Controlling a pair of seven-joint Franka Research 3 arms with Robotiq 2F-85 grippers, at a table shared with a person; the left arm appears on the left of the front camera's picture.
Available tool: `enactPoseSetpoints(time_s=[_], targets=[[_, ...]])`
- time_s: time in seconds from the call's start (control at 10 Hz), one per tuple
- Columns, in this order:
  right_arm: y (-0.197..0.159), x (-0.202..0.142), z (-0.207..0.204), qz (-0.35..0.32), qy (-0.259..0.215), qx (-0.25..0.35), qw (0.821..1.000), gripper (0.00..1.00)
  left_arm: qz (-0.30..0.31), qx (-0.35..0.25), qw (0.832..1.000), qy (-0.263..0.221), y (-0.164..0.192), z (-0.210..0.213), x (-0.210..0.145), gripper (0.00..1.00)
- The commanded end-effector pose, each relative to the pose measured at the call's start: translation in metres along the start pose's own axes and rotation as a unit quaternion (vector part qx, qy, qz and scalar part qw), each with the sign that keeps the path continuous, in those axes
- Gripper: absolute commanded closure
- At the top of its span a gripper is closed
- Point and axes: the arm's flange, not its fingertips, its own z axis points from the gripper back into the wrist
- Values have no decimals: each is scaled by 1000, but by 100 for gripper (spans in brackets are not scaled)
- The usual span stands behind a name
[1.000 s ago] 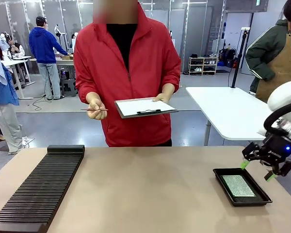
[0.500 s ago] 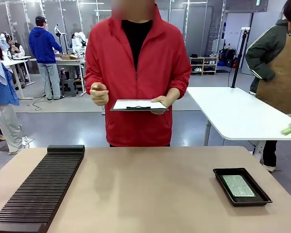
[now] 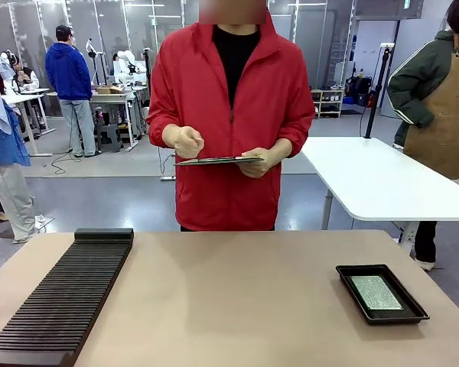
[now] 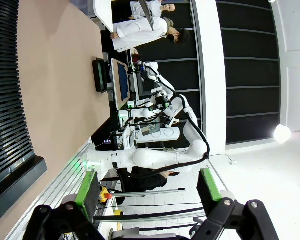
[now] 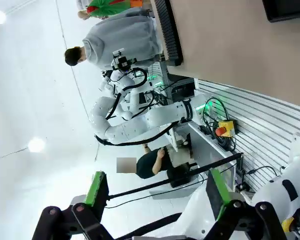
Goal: Inspect the PCB.
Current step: Place the Blank PCB in the ESD tray.
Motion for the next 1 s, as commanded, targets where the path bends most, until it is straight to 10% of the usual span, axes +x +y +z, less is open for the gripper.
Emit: enactPoseSetpoints(time_s=[0.0,0.9], targets=[[-2,19,-1,18,24,18,999,0,1,-6,1000,4,-1,0,-2,0],[0,0,0,0,0,0,1000,0,1,-6,1000,4,-1,0,-2,0]])
